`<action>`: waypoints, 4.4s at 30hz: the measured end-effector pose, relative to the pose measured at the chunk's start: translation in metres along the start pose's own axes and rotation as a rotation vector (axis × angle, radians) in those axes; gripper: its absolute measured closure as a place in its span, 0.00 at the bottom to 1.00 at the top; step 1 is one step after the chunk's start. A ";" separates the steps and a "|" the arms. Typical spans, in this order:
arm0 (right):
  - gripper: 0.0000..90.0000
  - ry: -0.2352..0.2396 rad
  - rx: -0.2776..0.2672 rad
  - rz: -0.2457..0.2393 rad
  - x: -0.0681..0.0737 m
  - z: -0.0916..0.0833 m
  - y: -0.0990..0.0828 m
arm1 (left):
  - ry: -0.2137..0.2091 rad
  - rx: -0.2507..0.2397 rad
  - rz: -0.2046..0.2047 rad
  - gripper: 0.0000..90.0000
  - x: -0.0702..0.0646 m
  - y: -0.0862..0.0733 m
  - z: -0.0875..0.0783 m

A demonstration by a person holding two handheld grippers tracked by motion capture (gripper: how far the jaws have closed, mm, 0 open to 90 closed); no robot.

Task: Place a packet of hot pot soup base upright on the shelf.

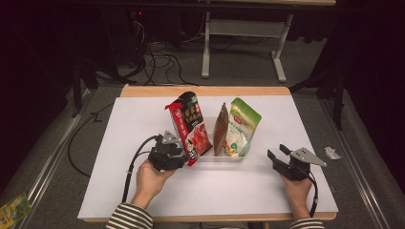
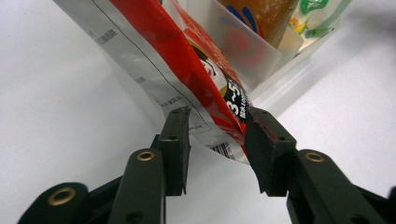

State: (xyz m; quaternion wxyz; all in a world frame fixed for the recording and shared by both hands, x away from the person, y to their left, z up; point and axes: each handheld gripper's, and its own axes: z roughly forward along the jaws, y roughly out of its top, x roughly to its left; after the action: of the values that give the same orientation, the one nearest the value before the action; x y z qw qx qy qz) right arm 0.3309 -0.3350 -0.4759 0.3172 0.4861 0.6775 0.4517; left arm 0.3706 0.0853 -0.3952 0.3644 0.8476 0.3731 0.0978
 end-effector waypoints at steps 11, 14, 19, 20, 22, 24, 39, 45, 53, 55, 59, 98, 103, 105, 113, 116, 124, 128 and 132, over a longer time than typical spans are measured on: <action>0.47 -0.002 0.001 -0.007 0.000 0.000 0.000 | 0.027 -0.015 -0.002 0.73 -0.003 0.012 0.004; 0.47 -0.001 0.001 -0.005 0.000 0.000 0.000 | 0.061 -0.010 0.013 0.73 -0.005 0.018 0.008; 0.47 -0.001 0.002 0.000 0.000 0.000 0.000 | 0.087 -0.003 0.001 0.75 0.001 0.021 0.013; 0.47 -0.001 0.002 0.000 0.000 0.000 0.000 | 0.087 -0.003 0.001 0.76 0.001 0.021 0.013; 0.47 -0.002 0.002 -0.001 0.000 0.000 0.000 | 0.087 -0.003 0.002 0.76 0.002 0.021 0.013; 0.47 -0.001 0.002 -0.008 0.000 0.000 0.000 | 0.103 -0.005 0.015 0.77 -0.001 0.020 0.014; 0.47 -0.003 0.004 -0.011 0.000 0.001 0.000 | 0.077 0.079 -0.003 0.89 0.002 0.010 0.029; 0.47 -0.001 0.003 0.000 0.000 0.000 0.000 | 0.045 0.032 -0.004 0.80 0.002 0.006 0.021; 0.47 0.000 0.002 -0.007 0.000 0.000 0.000 | 0.057 -0.051 -0.027 0.72 0.008 0.011 0.005; 0.47 0.000 0.001 -0.004 0.000 0.000 0.000 | 0.062 -0.075 -0.036 0.69 0.009 0.014 0.004; 0.47 0.000 0.000 -0.012 0.000 0.001 0.000 | 0.046 -0.102 -0.060 0.63 0.014 0.022 0.007; 0.47 -0.001 0.000 -0.011 0.000 0.000 0.000 | 0.036 -0.200 -0.105 0.76 0.033 0.049 0.006; 0.47 -0.001 0.000 -0.013 0.001 0.001 0.000 | 0.058 -0.206 -0.086 0.77 0.027 0.040 0.006; 0.47 -0.001 0.000 -0.013 0.001 0.001 0.000 | 0.060 -0.209 -0.088 0.77 0.026 0.035 0.005; 0.47 -0.003 0.003 -0.012 0.001 0.001 0.000 | 0.085 -0.199 -0.074 0.77 0.020 0.022 0.007; 0.47 -0.003 0.003 -0.011 0.001 0.001 0.000 | 0.076 -0.198 -0.081 0.77 0.021 0.016 0.008; 0.46 0.002 0.001 -0.009 0.000 0.000 0.000 | 0.057 -0.231 -0.075 0.71 0.021 0.014 0.006; 0.46 0.002 0.001 -0.009 0.000 0.001 0.000 | 0.049 -0.271 -0.069 0.66 0.023 0.009 -0.004; 0.46 0.001 0.003 -0.010 0.000 0.001 0.000 | 0.056 -0.286 -0.051 0.58 0.027 0.005 -0.014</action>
State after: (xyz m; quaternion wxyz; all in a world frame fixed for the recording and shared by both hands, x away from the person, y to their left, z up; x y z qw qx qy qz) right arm 0.3315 -0.3347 -0.4760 0.3183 0.4831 0.6807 0.4494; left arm 0.3863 0.1095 -0.3851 0.4734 0.7742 0.3867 0.1643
